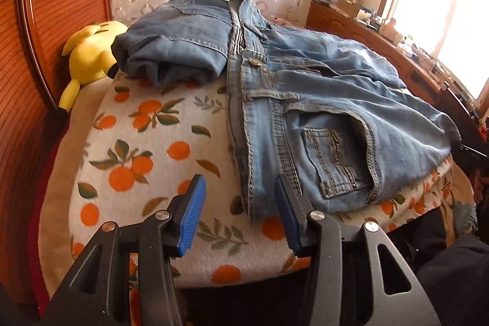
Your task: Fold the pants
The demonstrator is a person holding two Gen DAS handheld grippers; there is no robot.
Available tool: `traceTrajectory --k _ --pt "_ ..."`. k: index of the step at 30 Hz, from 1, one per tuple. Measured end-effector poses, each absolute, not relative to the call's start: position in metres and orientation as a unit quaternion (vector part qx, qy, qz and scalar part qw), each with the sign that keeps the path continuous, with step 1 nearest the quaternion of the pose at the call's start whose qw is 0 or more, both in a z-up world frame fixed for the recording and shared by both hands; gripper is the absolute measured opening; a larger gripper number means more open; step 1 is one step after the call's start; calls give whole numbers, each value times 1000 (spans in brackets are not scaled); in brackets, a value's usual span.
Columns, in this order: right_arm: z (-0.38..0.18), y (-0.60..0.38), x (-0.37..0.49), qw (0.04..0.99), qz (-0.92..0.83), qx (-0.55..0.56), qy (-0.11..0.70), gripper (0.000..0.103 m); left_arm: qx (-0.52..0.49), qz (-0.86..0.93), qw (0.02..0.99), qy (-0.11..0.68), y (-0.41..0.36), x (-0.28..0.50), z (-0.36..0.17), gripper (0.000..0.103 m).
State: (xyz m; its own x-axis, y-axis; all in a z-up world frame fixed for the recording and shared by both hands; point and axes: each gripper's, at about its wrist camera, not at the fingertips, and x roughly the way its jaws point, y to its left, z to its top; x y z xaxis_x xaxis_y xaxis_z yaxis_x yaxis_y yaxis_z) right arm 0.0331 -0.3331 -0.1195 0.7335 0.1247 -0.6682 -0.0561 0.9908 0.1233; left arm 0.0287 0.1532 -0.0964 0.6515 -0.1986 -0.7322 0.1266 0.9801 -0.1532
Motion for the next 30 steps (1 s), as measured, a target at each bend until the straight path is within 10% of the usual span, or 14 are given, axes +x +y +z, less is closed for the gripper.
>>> traceTrajectory --k 17,22,30 --pt "-116 -332 30 934 44 44 352 6 -71 -137 904 400 140 17 -107 42" --pt "-113 -334 28 936 45 45 345 6 -69 -153 903 396 137 16 -106 22" --pt "-83 -336 16 955 50 47 288 6 -63 -144 922 353 136 14 -65 19"
